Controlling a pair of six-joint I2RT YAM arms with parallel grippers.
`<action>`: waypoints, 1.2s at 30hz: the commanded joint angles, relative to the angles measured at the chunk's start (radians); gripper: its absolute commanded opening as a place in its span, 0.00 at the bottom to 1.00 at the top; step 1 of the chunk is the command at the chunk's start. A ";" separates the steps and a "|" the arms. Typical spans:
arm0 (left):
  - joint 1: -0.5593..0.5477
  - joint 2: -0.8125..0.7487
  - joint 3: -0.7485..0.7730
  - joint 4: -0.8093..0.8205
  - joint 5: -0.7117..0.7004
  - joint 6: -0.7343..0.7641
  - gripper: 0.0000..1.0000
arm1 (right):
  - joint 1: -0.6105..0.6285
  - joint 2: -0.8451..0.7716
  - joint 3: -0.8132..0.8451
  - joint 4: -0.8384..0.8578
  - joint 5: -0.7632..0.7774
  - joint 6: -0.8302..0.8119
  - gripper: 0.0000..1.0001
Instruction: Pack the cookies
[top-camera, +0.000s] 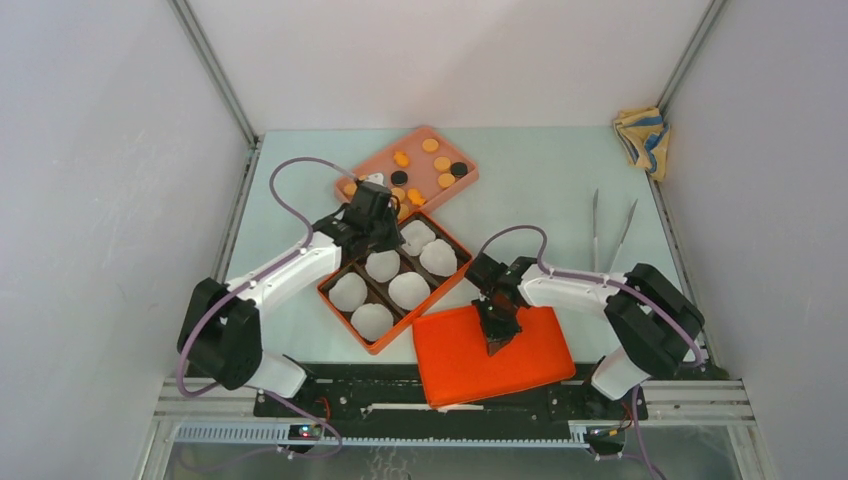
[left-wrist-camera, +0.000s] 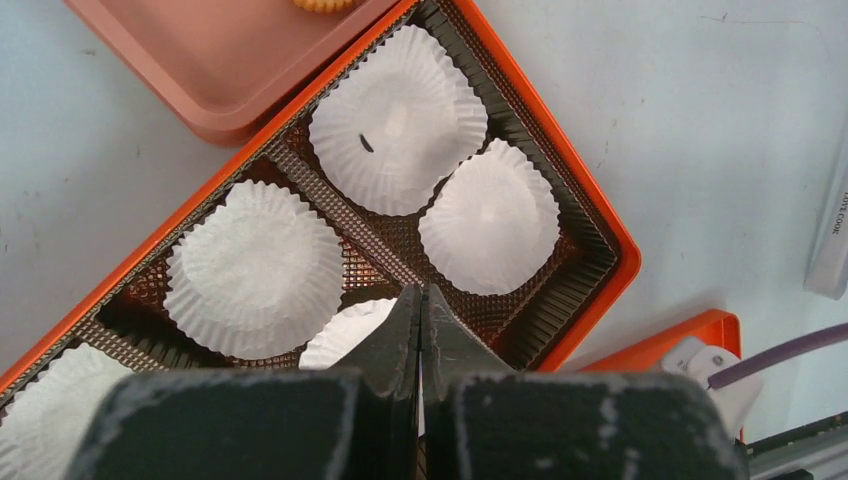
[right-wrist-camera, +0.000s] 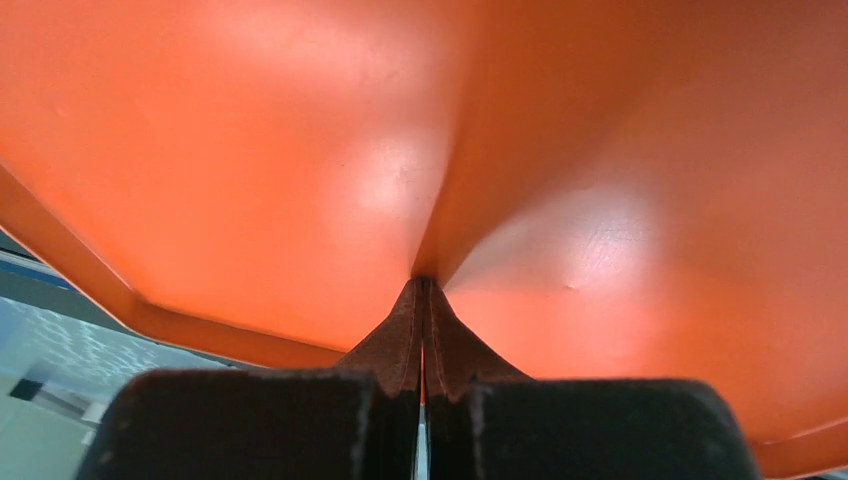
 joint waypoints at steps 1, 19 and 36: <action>-0.007 -0.008 0.009 0.043 0.016 0.004 0.00 | -0.056 0.035 0.012 0.126 0.033 0.048 0.00; -0.008 -0.042 -0.084 0.058 0.040 -0.015 0.00 | -0.499 0.161 0.116 0.101 0.011 -0.074 0.00; 0.076 0.836 1.292 -0.388 -0.010 0.032 0.00 | -0.518 -0.155 0.426 0.025 -0.057 -0.138 0.00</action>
